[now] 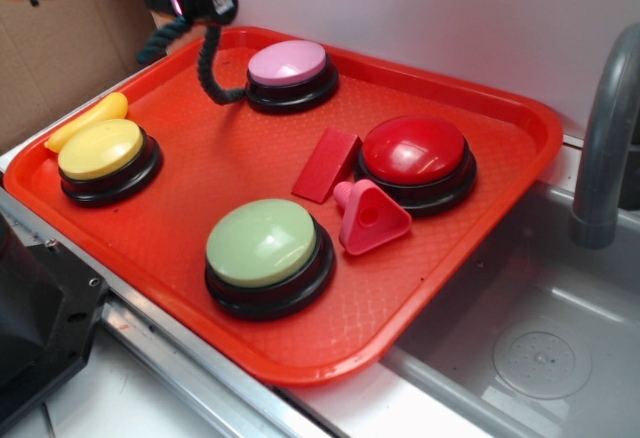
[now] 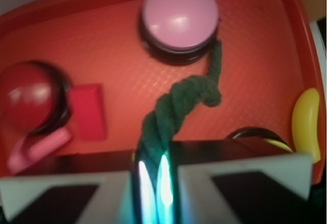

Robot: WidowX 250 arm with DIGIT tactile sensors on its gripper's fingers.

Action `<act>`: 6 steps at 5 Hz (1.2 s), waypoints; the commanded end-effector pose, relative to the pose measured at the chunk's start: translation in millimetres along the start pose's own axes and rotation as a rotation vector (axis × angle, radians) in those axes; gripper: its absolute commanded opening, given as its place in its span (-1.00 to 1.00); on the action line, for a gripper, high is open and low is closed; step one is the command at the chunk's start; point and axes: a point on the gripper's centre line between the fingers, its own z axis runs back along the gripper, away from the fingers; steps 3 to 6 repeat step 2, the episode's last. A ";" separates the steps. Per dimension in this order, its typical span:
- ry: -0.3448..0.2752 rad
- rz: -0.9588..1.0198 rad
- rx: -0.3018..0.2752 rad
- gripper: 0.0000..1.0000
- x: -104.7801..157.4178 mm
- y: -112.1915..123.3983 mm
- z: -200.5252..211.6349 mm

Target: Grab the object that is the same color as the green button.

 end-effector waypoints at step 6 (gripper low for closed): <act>-0.044 -0.185 -0.042 -1.00 -23.5 -18.8 28.5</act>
